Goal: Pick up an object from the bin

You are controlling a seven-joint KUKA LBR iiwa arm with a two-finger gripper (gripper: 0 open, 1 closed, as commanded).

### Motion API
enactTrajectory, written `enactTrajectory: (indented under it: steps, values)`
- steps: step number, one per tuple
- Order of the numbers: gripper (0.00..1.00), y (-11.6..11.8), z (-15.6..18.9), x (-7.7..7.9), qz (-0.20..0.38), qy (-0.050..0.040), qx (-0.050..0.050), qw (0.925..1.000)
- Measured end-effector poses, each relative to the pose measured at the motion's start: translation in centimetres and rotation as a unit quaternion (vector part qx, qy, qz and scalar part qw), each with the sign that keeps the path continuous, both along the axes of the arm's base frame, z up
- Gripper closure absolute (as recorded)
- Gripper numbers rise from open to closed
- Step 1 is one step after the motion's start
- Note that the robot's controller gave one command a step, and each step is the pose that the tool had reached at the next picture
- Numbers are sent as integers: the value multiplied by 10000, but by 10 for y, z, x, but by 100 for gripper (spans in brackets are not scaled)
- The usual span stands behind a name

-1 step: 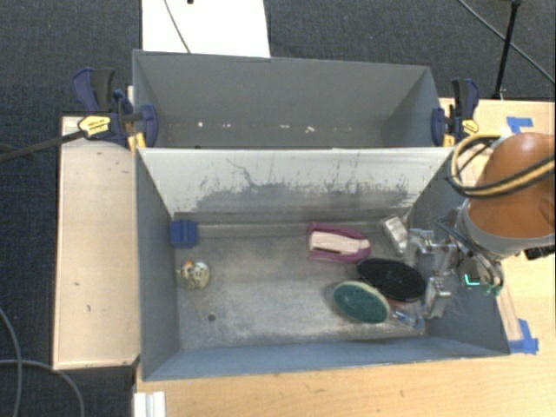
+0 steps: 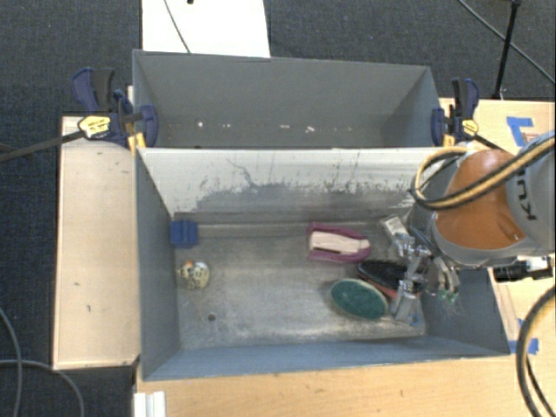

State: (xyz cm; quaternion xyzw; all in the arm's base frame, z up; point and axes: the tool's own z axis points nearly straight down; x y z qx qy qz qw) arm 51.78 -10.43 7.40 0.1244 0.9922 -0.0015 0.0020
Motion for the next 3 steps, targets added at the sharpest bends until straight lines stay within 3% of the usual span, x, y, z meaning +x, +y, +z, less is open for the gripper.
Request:
enactTrajectory:
  steps: [1,2,3]
  values:
    - [100,0,2,0,33,3,1,10000]
    - [100,10,122,21,105,-34,10,9999]
    - [100,-14,203,6,1697,-14,-1,9855]
